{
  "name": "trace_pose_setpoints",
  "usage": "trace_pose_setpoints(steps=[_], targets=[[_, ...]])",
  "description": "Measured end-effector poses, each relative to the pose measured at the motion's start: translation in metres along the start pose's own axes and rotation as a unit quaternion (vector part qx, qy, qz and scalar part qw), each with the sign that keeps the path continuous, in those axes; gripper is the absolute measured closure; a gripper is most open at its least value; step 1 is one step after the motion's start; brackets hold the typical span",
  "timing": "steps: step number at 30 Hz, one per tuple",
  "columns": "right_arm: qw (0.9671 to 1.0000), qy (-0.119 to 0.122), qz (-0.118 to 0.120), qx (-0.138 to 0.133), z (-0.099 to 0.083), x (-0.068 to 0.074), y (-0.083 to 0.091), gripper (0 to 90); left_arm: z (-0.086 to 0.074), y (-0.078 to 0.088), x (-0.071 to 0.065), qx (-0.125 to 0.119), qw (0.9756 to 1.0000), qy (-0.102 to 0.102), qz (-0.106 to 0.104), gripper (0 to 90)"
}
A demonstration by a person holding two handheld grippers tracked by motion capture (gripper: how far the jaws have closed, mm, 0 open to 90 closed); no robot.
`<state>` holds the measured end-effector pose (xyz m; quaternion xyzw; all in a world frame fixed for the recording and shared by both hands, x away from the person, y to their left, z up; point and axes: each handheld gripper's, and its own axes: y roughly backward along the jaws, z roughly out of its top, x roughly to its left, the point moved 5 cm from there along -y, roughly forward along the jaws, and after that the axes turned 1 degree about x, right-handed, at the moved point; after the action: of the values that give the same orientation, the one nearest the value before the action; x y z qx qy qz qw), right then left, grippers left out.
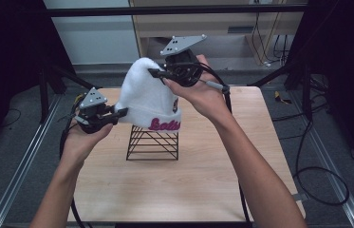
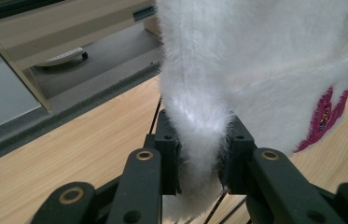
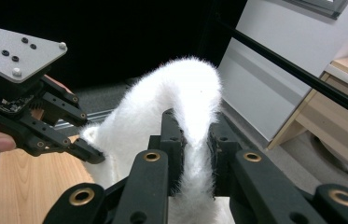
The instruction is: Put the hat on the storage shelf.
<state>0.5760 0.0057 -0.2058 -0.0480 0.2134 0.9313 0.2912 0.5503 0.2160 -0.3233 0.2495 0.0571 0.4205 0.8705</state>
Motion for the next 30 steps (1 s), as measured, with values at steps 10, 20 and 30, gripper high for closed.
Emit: trace_pose_setpoints(steps=[10,20,30], targets=[[1.0,-0.001,0.005,0.004,-0.004,0.002,-0.009,79.9,-0.009,0.0,0.006,0.0,1.0,0.006,0.007,72.0],[0.9999,0.001,0.009,0.01,-0.009,0.003,-0.015,79.7,-0.015,-0.004,0.007,0.001,0.9999,0.01,0.013,72.0],[0.9998,0.002,0.012,0.017,-0.017,0.005,-0.017,79.6,-0.023,-0.008,0.005,0.006,0.9998,0.011,0.014,72.0]])
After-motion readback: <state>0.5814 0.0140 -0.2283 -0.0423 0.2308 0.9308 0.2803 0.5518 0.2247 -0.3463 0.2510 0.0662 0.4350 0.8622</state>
